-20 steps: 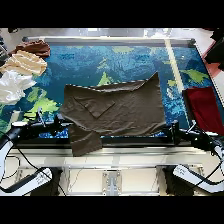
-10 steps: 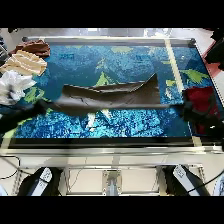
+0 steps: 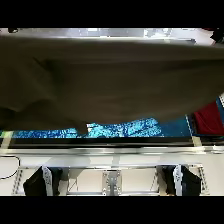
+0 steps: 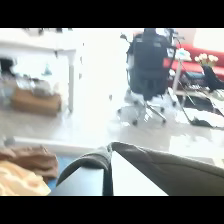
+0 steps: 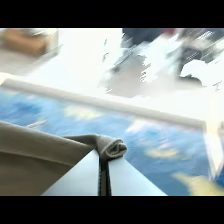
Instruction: Fold the shirts.
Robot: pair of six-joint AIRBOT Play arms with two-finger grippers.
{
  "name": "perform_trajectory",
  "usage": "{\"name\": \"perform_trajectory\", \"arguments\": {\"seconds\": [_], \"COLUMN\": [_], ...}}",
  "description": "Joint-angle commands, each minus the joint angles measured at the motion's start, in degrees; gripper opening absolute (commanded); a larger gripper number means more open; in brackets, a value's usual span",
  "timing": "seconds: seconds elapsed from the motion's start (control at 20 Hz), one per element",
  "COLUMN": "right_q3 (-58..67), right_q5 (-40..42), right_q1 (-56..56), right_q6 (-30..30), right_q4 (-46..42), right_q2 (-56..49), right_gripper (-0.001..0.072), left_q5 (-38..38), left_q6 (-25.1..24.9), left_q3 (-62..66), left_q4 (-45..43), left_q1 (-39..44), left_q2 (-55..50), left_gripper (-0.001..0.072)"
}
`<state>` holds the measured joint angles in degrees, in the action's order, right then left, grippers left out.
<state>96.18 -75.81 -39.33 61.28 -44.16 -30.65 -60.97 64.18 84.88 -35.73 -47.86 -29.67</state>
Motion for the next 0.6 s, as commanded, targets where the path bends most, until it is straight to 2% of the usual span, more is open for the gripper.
{"name": "perform_trajectory", "arguments": {"seconds": [0.0, 0.15, 0.25, 0.4, 0.55], "right_q3": [12.26, 12.26, 12.22, 12.20, 9.14], "right_q5": [0.13, -5.22, -6.80, -9.90, -10.43], "right_q1": [0.04, 0.04, 0.11, 3.78, 15.17], "right_q6": [2.36, 2.99, 3.89, 5.33, 5.29], "right_q4": [-2.89, 7.93, 13.75, 14.16, 0.87], "right_q2": [-4.72, -14.84, -22.71, -33.62, -41.97], "right_gripper": [0.0005, 0.0006, 0.0006, 0.0006, 0.0007], "left_q5": [-3.65, -13.42, -17.29, -16.74, -9.01], "left_q6": [2.45, 2.51, 3.23, 4.94, 7.78], "left_q3": [11.93, 11.85, 10.34, 4.20, -2.03], "left_q4": [2.05, 10.51, 9.16, -4.28, -21.07], "left_q1": [-1.99, -1.77, 0.96, 14.10, 29.99], "left_q2": [-5.35, -12.04, -16.72, -23.15, -31.69], "left_gripper": [0.0011, 0.0009, 0.0009, 0.0009, 0.0010]}}
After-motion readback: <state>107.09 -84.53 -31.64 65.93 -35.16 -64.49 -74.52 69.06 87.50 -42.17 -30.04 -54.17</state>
